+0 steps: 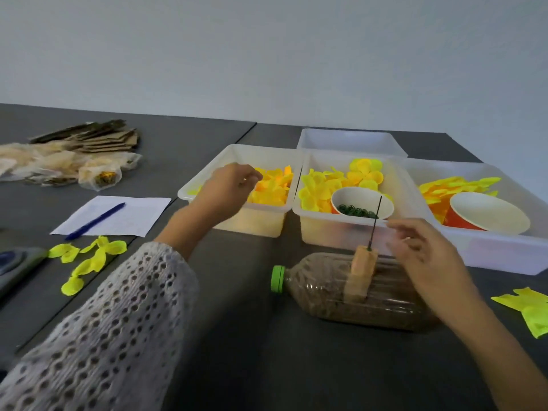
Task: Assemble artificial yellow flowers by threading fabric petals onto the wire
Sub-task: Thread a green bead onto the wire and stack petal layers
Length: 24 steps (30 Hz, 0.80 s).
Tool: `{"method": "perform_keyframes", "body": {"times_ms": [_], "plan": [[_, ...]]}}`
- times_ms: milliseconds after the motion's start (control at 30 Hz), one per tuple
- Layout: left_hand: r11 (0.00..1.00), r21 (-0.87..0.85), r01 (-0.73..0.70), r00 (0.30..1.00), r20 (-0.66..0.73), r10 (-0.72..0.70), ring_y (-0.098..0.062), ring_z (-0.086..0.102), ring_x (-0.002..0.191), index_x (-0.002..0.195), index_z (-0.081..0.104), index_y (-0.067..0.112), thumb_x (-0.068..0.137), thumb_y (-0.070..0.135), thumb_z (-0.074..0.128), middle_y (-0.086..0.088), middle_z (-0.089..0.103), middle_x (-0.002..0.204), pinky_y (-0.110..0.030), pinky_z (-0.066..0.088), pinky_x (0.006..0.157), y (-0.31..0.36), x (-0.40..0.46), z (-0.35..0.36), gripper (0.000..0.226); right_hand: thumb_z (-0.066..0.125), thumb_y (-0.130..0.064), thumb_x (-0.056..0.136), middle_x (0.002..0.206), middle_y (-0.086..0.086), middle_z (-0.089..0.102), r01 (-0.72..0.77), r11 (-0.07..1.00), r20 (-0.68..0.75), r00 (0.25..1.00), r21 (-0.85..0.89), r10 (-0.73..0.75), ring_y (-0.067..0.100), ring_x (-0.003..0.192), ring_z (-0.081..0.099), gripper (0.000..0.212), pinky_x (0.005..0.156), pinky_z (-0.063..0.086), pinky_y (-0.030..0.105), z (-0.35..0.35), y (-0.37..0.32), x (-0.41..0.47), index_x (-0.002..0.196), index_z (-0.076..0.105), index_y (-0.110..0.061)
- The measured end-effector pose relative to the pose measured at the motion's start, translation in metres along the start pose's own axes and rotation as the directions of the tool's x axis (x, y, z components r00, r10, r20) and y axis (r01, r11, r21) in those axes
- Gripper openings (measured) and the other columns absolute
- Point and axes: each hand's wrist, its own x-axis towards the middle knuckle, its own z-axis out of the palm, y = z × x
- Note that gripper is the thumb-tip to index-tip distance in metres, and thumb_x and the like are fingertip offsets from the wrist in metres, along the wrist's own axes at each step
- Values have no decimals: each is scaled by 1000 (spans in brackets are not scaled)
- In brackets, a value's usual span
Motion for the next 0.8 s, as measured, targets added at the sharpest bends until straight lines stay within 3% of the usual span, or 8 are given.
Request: {"method": "perform_keyframes", "body": {"times_ms": [67,133,300,433,567,700,800], "plan": [[988,125,92,996,-34,-88,-26,62,100,114,70,19,103,18,42,-8,66,118,-34,48,82,-26,28,-8,30,50,-45,92,89,-19,64,-6,998,-260,965,65,23,-2,82,60,11,72,46,27,-14,17,-1,90,61,-44],[949,282,138,984,70,-164,-29,61,97,113,70,21,101,17,41,-10,66,120,-40,51,84,-42,49,-10,33,47,-24,97,80,-12,63,-57,998,-414,908,37,68,4,76,59,27,69,45,28,-19,35,-5,80,60,-39],[823,556,113,898,298,-324,-32,58,111,127,64,19,99,23,50,-8,60,127,-46,48,99,-47,80,9,31,45,-12,97,68,6,58,-183,982,-366,917,-39,157,20,66,57,27,58,43,30,-4,69,-9,79,59,-26],[790,592,157,872,292,-393,-29,57,116,132,59,11,98,24,57,-11,60,129,-41,46,104,-52,95,23,37,43,-14,100,70,18,57,-286,955,-354,887,79,295,33,65,53,25,59,44,39,-8,81,1,82,61,-14],[826,541,154,898,272,-346,-29,60,105,116,70,12,95,20,61,-10,63,118,-40,51,97,-61,99,23,24,39,-13,102,76,23,52,-469,874,-266,833,126,485,34,70,47,24,73,42,48,-12,95,14,95,58,0],[852,500,155,914,253,-316,-28,61,95,102,72,17,94,24,60,-6,64,107,-43,54,89,-75,96,21,16,44,-14,98,72,17,58,-407,909,-339,845,93,414,32,71,54,25,70,45,41,-7,91,10,81,62,-13],[869,458,190,940,170,-295,-27,57,82,92,59,14,99,30,45,-7,59,91,-39,51,78,-79,95,22,23,45,-13,96,68,13,59,-378,922,-362,851,82,381,30,66,55,26,57,43,32,-5,90,9,78,63,-17]]}}
